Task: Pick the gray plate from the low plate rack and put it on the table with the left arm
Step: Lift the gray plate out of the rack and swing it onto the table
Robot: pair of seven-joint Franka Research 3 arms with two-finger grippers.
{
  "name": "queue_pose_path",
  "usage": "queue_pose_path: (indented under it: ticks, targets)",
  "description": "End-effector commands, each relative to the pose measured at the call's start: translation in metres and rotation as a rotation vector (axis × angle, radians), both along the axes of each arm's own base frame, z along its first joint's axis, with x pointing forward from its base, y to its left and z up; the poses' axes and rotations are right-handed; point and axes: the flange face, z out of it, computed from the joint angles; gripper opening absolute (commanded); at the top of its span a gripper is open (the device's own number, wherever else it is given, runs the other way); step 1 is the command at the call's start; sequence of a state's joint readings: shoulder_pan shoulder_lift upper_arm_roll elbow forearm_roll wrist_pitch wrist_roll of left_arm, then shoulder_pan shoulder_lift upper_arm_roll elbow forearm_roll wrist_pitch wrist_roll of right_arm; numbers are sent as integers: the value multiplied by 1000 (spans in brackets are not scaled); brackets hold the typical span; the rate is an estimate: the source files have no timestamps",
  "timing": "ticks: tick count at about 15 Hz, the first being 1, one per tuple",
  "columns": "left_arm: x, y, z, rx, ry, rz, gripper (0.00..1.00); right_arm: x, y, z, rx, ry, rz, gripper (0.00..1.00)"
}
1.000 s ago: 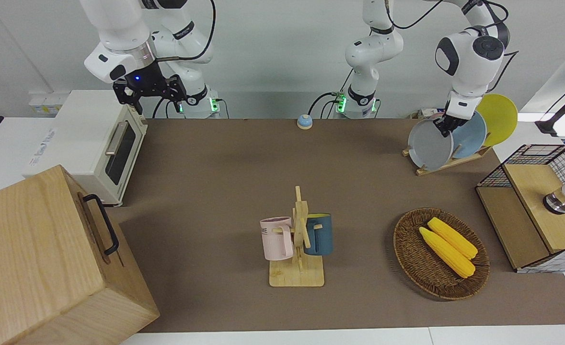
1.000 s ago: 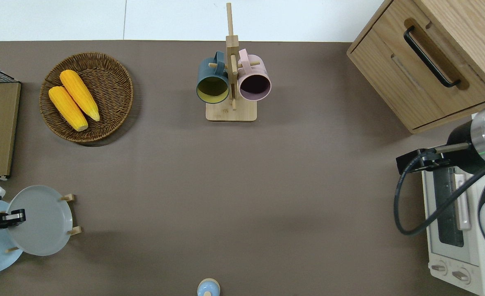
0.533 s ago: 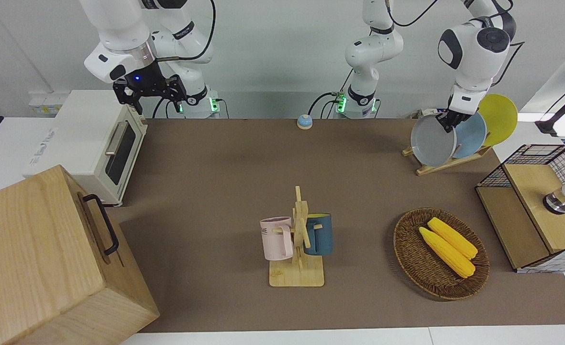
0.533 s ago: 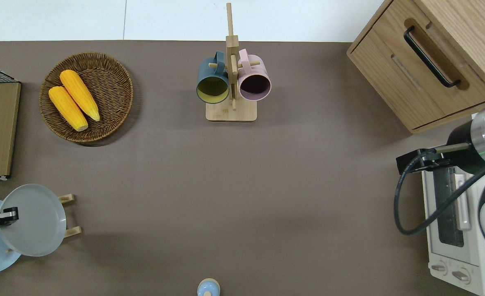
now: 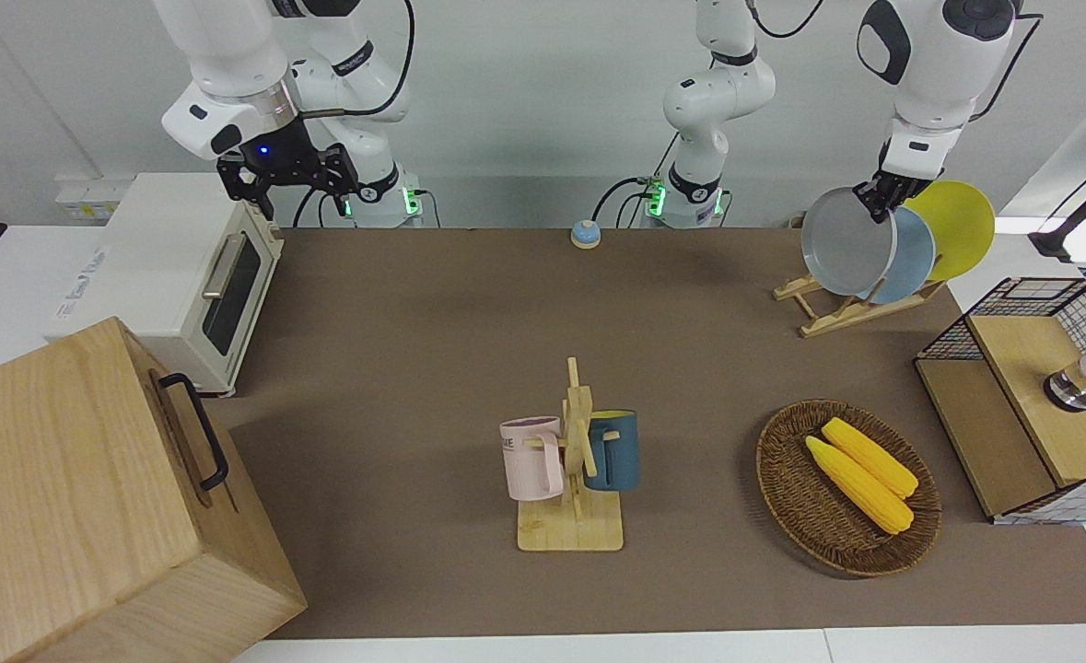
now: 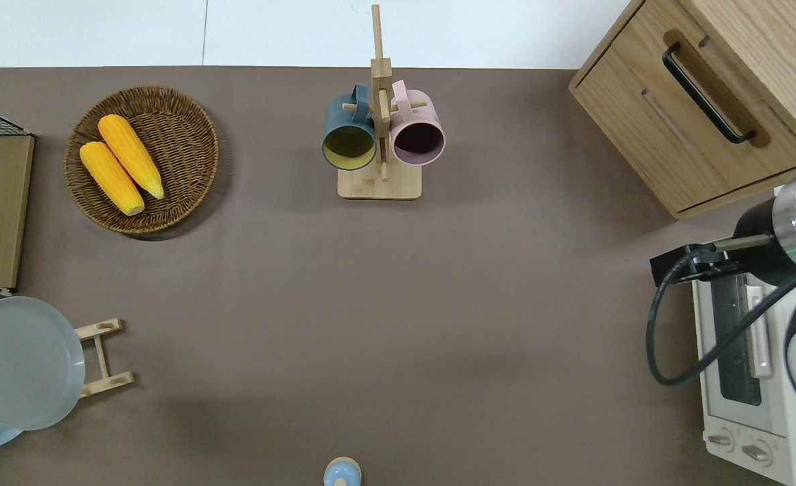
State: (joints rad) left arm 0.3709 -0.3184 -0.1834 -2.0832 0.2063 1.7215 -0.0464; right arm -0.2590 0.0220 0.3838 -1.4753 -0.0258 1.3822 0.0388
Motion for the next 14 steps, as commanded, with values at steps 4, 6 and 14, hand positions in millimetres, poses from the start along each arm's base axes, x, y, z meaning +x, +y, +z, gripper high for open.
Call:
queue_pose_path:
  ticks: [4,6,14]
  targets:
    - [16,-24,-20,-197,2,-46,94,-2,-2,3,-8,2,-15,983]
    - [21,-38,-26,-280,-1,-80,94,-2,-3,4,-8,0,-16,983]
    - [36,-83,-51,-530,-14,-119,94,-2,-2,3,-8,2,-15,983]
